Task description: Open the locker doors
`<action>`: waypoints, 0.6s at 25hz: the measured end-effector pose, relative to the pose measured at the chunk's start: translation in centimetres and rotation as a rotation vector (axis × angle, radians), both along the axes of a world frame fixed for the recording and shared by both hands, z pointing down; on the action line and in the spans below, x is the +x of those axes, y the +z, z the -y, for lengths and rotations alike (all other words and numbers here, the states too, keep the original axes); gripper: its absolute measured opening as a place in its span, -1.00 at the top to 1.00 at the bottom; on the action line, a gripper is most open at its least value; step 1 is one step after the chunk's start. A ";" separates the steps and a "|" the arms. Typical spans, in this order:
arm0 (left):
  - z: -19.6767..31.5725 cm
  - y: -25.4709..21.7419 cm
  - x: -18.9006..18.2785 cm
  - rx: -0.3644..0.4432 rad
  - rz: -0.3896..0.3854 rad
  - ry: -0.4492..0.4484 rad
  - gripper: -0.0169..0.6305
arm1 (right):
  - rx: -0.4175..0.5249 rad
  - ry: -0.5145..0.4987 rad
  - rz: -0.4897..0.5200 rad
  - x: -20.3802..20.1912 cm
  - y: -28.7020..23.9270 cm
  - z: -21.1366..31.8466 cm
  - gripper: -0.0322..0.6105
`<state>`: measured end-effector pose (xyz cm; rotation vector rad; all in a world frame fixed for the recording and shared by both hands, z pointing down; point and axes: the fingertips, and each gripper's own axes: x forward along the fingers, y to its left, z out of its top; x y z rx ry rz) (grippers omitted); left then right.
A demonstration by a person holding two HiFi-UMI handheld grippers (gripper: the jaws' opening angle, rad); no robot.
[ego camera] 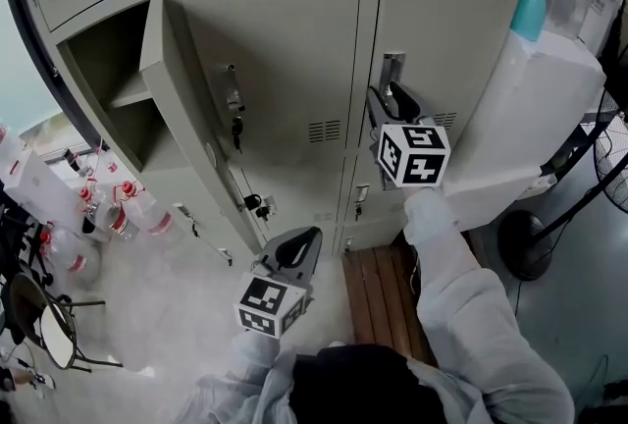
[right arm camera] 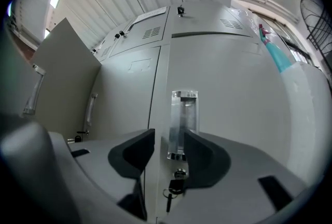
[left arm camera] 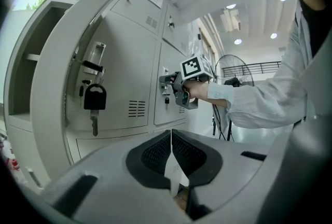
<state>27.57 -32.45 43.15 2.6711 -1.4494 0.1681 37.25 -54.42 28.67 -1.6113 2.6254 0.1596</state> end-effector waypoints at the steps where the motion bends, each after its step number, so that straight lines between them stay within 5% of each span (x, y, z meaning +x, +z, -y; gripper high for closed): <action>1: 0.1 0.0 -0.1 -0.001 -0.001 -0.003 0.91 | -0.002 -0.001 -0.002 -0.2 0.0 0.2 0.40; 15: -0.4 0.3 -1.6 -0.011 0.002 -0.019 0.91 | -0.015 0.013 0.026 -1.2 0.0 1.0 0.40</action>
